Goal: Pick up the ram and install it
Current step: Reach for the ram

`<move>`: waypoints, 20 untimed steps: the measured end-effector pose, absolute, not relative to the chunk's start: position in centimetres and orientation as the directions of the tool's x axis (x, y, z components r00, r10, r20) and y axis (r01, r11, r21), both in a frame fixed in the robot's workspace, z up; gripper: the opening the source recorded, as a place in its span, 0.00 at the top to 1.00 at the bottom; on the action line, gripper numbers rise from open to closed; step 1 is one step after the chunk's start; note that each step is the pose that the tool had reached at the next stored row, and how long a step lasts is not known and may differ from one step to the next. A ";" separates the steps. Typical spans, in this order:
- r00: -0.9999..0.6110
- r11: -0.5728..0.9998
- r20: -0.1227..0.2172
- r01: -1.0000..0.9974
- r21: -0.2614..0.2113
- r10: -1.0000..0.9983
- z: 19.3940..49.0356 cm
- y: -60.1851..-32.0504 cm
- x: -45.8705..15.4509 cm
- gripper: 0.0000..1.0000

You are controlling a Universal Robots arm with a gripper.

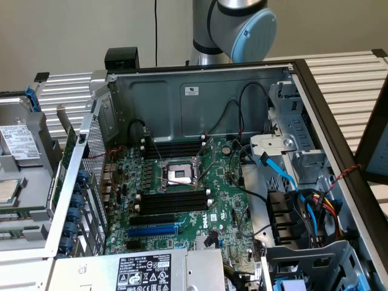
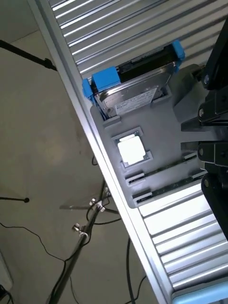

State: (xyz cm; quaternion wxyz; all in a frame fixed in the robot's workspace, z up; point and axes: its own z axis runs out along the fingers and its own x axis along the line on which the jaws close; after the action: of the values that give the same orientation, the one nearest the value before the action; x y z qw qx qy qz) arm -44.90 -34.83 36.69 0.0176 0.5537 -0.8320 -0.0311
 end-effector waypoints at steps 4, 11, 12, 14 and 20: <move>-0.318 0.317 -0.005 -0.946 0.071 -0.948 36.7 -34.8 -44.9 0.77; -0.218 0.217 -0.004 -0.974 0.071 -0.976 36.7 -34.8 -45.2 0.77; -0.210 0.210 -0.002 -0.975 0.070 -0.978 36.7 -34.8 -45.2 0.77; -0.197 0.197 0.001 -0.978 0.069 -0.980 36.7 -34.8 -45.3 0.77; -0.194 0.194 0.001 -0.979 0.068 -0.981 36.7 -34.8 -45.5 0.77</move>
State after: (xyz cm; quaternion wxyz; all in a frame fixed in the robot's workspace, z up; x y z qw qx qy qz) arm -45.48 -34.82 36.66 0.0219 0.6344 -0.7723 -0.0257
